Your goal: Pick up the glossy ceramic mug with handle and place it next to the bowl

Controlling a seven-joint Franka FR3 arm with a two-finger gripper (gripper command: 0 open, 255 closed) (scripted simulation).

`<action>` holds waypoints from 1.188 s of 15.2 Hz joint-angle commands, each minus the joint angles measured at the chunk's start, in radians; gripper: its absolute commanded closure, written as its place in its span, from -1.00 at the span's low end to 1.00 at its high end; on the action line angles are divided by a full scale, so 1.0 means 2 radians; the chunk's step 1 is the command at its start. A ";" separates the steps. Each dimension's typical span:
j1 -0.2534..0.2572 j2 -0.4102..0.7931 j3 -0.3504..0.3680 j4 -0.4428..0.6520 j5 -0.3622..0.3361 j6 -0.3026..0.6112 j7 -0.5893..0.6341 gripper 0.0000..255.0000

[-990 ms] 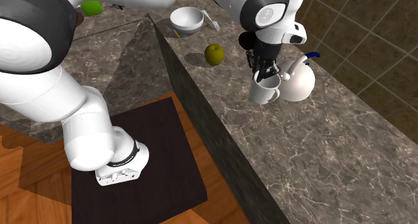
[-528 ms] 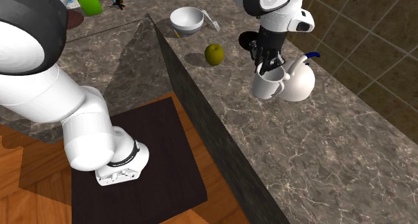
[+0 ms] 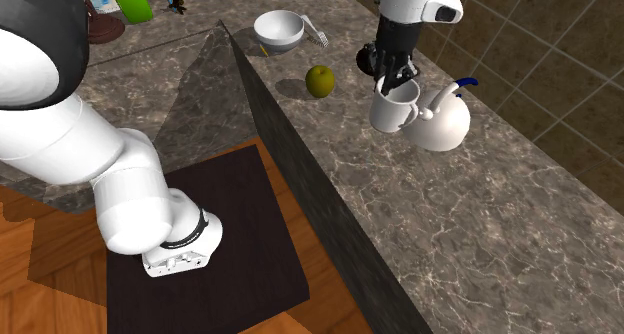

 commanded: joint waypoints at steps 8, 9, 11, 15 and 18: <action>0.050 -0.023 0.055 -0.022 0.008 -0.005 0.103 1.00; 0.055 -0.023 0.062 -0.022 0.009 -0.006 0.115 1.00; 0.066 -0.021 0.075 -0.020 0.011 -0.008 0.138 1.00; 0.089 -0.013 0.101 -0.010 0.014 -0.012 0.186 1.00; 0.106 -0.001 0.120 0.005 0.015 -0.016 0.222 1.00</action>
